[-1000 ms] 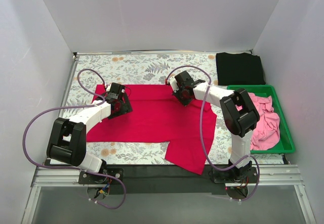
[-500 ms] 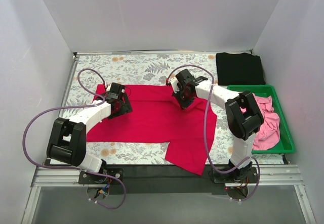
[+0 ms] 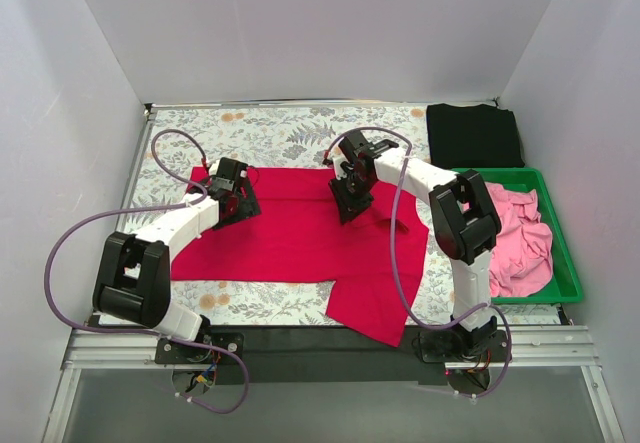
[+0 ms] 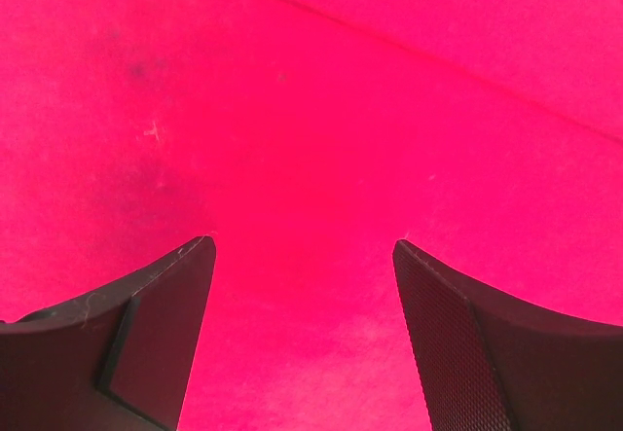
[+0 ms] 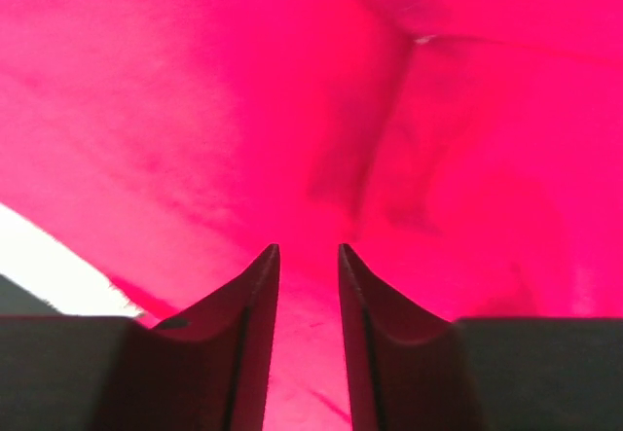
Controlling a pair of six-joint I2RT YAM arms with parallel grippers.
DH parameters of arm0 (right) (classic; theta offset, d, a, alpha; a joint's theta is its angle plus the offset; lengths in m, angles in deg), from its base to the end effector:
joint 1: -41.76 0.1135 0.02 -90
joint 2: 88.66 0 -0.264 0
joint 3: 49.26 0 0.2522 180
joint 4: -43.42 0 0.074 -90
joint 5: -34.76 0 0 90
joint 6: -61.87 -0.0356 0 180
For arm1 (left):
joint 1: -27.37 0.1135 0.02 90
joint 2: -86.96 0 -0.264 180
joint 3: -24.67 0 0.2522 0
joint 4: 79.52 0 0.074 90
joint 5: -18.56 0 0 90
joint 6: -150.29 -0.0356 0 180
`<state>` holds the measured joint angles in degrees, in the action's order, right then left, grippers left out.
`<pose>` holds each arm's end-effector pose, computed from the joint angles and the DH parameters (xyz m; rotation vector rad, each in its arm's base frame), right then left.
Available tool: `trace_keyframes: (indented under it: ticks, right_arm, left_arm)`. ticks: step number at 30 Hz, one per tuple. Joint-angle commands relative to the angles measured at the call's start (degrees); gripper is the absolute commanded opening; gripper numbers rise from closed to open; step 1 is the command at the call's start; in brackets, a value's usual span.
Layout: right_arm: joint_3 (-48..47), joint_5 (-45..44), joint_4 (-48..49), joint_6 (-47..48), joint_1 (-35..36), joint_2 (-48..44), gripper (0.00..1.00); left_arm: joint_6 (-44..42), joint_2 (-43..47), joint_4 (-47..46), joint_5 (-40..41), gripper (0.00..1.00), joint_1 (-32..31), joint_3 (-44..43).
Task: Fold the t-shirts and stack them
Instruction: Fold the tshirt
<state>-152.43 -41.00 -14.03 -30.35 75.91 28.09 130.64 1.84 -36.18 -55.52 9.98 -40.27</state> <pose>0.3420 0.2426 0.1874 -0.8454 2.7376 0.4893 0.2725 -0.0751 0.1927 -1.2432 2.3027 -0.1628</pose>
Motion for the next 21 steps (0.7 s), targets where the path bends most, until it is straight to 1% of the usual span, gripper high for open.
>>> trace_keyframes:
  ticks: [1,4,6,9,14,21]
  right_arm:
    - [-2.7,5.9,-2.6,0.3,0.0,-2.9,0.33]
    - [-2.2,2.6,-2.5,-0.1,-1.7,-5.6,0.34]
    - [-1.5,-1.2,-2.5,0.3,-2.7,-7.1,0.33]
    - [-0.3,-2.6,-2.5,2.0,-2.4,-7.7,0.31]
    - [2.8,-8.0,-0.7,1.9,0.4,-7.8,0.29]
    - [6.8,-12.8,5.6,-2.3,3.7,-7.7,0.31]
  left_arm:
    - [0.5,-0.7,0.3,2.4,0.68,-0.1,-3.0]
    - [0.8,-2.0,0.2,2.7,0.68,0.2,-5.1]
    - [0.8,-3.1,0.2,2.7,0.69,0.4,-6.9]
    - [0.8,-4.1,0.3,2.3,0.68,0.4,-8.2]
    - [1.2,-4.2,0.4,1.6,0.68,0.4,-7.7]
    - [1.6,-3.4,0.3,0.9,0.68,0.4,-6.3]
